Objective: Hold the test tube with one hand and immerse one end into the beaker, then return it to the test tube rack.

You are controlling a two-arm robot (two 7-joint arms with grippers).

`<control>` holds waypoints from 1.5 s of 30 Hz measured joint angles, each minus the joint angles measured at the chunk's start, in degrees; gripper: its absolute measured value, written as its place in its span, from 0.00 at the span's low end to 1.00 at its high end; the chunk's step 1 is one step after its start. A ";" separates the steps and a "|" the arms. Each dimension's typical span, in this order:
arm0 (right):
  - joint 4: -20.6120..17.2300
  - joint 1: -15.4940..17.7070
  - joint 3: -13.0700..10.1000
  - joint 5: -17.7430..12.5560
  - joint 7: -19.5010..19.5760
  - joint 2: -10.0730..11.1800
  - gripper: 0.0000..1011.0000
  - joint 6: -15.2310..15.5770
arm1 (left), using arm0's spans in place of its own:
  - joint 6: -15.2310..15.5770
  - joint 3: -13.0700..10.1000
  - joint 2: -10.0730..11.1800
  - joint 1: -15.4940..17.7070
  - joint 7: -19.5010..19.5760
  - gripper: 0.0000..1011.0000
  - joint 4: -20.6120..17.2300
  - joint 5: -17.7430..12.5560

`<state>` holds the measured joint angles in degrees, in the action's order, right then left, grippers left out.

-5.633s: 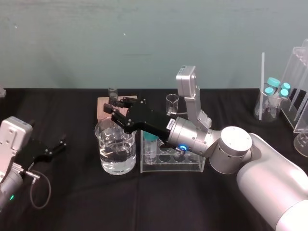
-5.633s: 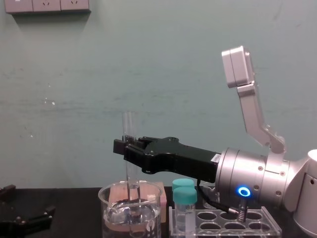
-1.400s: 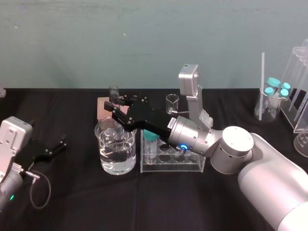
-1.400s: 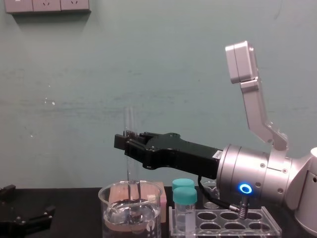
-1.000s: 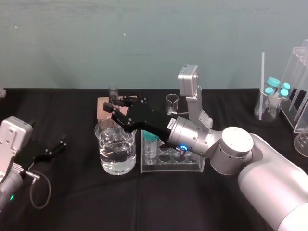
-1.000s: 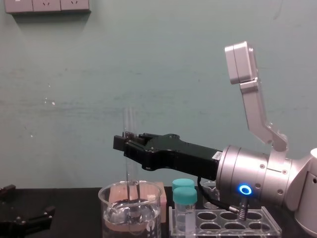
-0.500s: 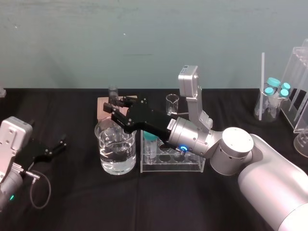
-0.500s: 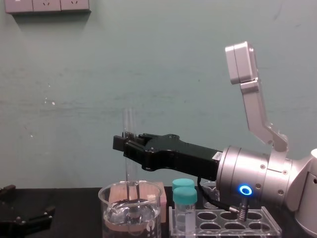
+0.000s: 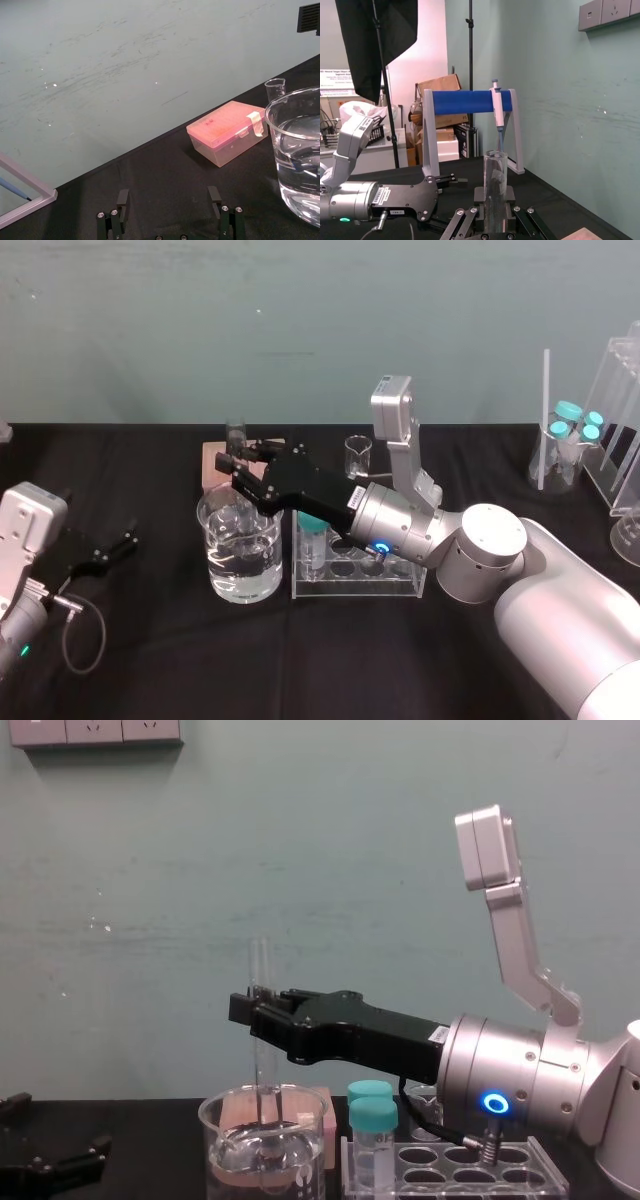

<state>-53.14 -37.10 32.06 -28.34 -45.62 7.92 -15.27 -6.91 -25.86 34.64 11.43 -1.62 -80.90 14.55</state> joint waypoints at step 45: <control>-23.82 8.41 -11.77 1.11 12.98 13.00 0.22 -2.32 | 0.00 0.00 0.00 0.00 0.00 0.99 0.00 0.00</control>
<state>-76.96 -28.69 20.29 -27.23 -32.65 20.92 -17.59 -6.91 -25.86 34.65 11.43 -1.62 -80.90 14.55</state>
